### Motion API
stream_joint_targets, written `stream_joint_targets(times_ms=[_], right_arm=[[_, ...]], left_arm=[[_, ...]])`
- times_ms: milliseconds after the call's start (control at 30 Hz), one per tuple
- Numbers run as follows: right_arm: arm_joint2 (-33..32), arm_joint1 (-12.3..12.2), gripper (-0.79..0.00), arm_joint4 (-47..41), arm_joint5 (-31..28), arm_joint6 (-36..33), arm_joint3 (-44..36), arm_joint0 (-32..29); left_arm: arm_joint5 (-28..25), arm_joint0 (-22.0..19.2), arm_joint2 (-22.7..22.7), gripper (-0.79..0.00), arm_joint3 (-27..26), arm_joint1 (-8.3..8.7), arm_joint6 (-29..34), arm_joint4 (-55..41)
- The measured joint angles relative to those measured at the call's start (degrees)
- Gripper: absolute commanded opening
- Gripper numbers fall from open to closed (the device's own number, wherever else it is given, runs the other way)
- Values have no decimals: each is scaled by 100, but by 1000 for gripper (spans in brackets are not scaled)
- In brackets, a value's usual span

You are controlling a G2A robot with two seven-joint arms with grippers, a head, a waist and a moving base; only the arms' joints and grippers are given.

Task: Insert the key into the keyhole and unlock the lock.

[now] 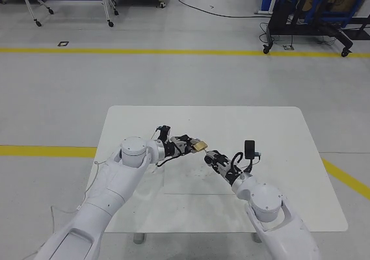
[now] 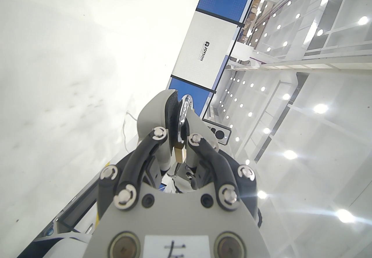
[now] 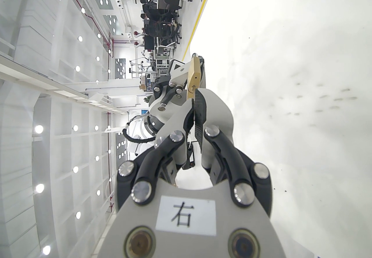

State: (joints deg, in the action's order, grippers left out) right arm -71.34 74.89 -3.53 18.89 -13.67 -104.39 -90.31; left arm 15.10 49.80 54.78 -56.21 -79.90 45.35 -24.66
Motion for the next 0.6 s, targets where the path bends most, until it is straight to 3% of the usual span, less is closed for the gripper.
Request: stream_joint_targets(times_ms=[600], right_arm=[[239, 39, -785, 172, 174, 458, 13, 96]], left_arm=[[132, -15, 4, -785, 27, -20, -156, -25]])
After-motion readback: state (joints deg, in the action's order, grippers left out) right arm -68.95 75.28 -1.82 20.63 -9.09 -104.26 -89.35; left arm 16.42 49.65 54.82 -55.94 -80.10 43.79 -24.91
